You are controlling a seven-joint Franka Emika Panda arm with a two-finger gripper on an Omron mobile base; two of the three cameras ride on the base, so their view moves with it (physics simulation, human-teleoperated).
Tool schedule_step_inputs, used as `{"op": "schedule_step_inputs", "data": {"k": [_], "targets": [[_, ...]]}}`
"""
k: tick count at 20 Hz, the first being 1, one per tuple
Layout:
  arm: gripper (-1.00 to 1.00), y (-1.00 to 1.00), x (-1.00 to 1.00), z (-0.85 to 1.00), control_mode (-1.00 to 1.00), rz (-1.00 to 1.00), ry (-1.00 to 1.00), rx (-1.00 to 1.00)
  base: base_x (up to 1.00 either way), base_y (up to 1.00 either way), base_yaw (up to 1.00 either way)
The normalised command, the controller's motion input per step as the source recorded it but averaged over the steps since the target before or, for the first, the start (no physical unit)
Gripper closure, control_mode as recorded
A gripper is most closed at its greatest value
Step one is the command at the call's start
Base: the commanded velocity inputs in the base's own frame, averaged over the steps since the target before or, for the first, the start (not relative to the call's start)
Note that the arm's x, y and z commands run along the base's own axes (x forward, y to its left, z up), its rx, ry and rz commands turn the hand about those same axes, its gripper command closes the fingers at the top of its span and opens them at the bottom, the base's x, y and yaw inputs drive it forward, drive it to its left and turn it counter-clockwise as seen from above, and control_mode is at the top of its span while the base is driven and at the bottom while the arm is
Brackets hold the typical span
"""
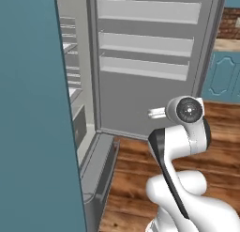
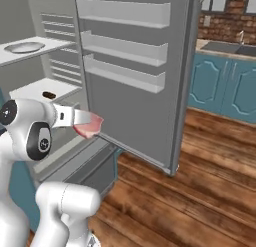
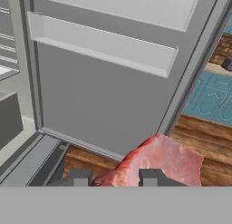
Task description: Transport the steak from the fridge to the microwave and turn on the microwave.
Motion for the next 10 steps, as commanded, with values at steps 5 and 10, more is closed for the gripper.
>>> {"op": "schedule_step_inputs", "data": {"k": [5, 10], "targets": [[1.00, 0.00, 0.00, 0.00, 1.00, 0.00, 0.00, 0.00, -0.50, 0.01, -0.27], [1.00, 0.00, 0.00, 0.00, 1.00, 0.00, 0.00, 0.00, -0.38, 0.00, -0.26]]}}
